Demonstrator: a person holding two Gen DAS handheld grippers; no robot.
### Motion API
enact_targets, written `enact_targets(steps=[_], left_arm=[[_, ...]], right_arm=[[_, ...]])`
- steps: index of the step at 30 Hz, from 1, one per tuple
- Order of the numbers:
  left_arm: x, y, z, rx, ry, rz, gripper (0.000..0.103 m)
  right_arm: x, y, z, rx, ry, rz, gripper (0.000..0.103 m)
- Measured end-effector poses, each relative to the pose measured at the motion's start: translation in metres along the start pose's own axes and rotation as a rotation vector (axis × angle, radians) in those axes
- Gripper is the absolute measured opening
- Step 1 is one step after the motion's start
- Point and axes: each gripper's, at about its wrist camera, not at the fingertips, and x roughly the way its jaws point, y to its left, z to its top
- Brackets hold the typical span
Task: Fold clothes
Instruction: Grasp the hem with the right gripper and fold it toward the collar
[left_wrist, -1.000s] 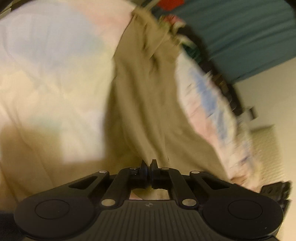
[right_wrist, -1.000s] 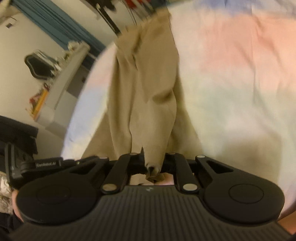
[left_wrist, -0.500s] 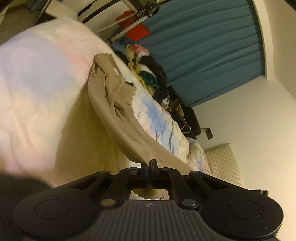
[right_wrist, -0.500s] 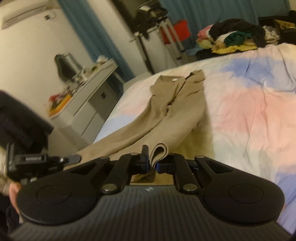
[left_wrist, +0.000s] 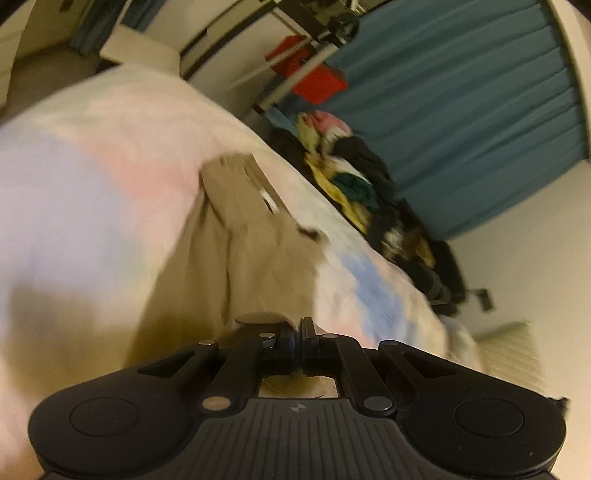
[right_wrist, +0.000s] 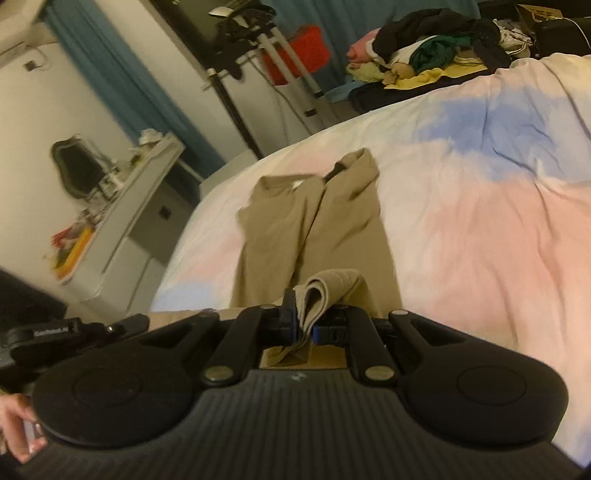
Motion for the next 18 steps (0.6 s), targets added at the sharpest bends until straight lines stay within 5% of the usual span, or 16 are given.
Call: enact_targets(steps=[10, 15, 17, 18], left_arm=[[0.135, 0.037, 0.037, 0.136, -0.034, 0.223, 0.004], [0.158, 0.044, 0.025, 0.247, -0.017, 0.291, 0.006], [0.155, 0.036, 0.021, 0.287, -0.019, 0.304, 0.013], [0.152, 0.032, 0.02, 0.305, -0.017, 0.31, 0.029]], right_arm=[[0.154, -0.03, 0.025, -0.137, 0.01, -0.097, 0.011], [0.178, -0.033, 0.01, -0.201, 0.03, -0.146, 0.012], [0.169, -0.029, 0.009, -0.22, 0.019, -0.154, 0.014], [0.165, -0.026, 0.008, -0.229, 0.013, -0.159, 0.015]])
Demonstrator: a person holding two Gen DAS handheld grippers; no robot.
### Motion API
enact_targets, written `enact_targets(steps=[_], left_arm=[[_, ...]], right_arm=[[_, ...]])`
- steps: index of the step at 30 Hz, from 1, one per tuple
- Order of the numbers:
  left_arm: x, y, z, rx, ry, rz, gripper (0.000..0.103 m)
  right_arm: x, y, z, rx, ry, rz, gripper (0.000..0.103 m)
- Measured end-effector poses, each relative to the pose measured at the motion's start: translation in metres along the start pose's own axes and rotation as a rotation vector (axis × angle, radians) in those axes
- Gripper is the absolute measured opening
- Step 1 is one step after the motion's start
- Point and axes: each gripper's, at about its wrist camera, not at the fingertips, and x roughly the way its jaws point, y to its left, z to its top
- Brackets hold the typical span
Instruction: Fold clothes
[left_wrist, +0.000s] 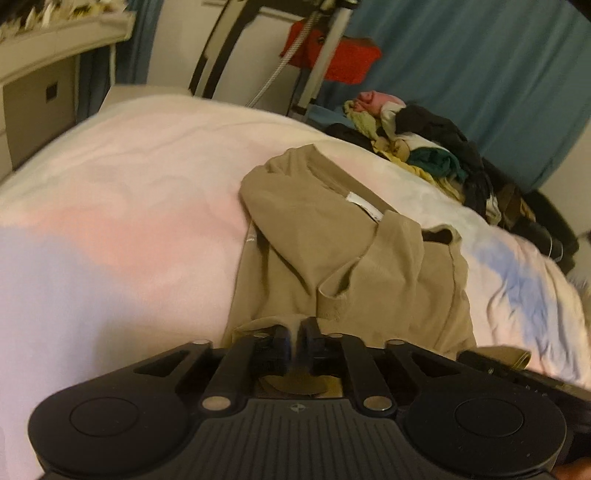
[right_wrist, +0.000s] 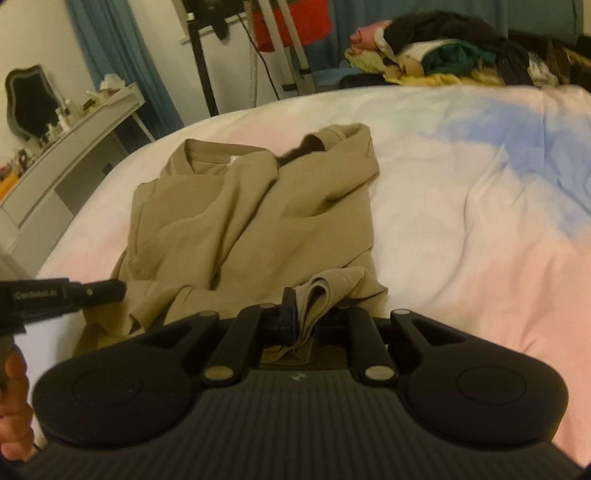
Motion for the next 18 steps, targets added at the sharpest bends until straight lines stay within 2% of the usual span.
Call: enact_targets(steps=[1, 2, 3, 5, 10, 13, 18], left_arm=[[-0.006, -0.004, -0.001, 0.015, 0.003, 0.003, 0.05], [-0.013, -0.008, -0.001, 0.03, 0.003, 0.006, 0.058], [-0.026, -0.012, -0.004, 0.052, -0.017, 0.011, 0.066], [-0.052, -0.019, -0.011, 0.096, -0.057, 0.014, 0.078], [-0.123, -0.031, -0.038, 0.141, -0.168, 0.009, 0.097], [-0.156, -0.035, -0.061, 0.161, -0.222, 0.009, 0.101], [-0.181, -0.033, -0.106, 0.175, -0.211, -0.014, 0.102]], right_arm=[[-0.005, 0.002, 0.0, -0.009, -0.006, -0.005, 0.02], [-0.01, 0.003, 0.0, -0.017, -0.012, -0.01, 0.035], [-0.019, 0.005, -0.001, -0.023, -0.028, -0.007, 0.059], [-0.041, 0.008, -0.003, -0.034, -0.066, 0.005, 0.082], [-0.097, 0.023, -0.016, -0.065, -0.129, 0.022, 0.081], [-0.123, 0.032, -0.031, -0.09, -0.176, 0.015, 0.081], [-0.144, 0.039, -0.065, -0.104, -0.201, 0.017, 0.081]])
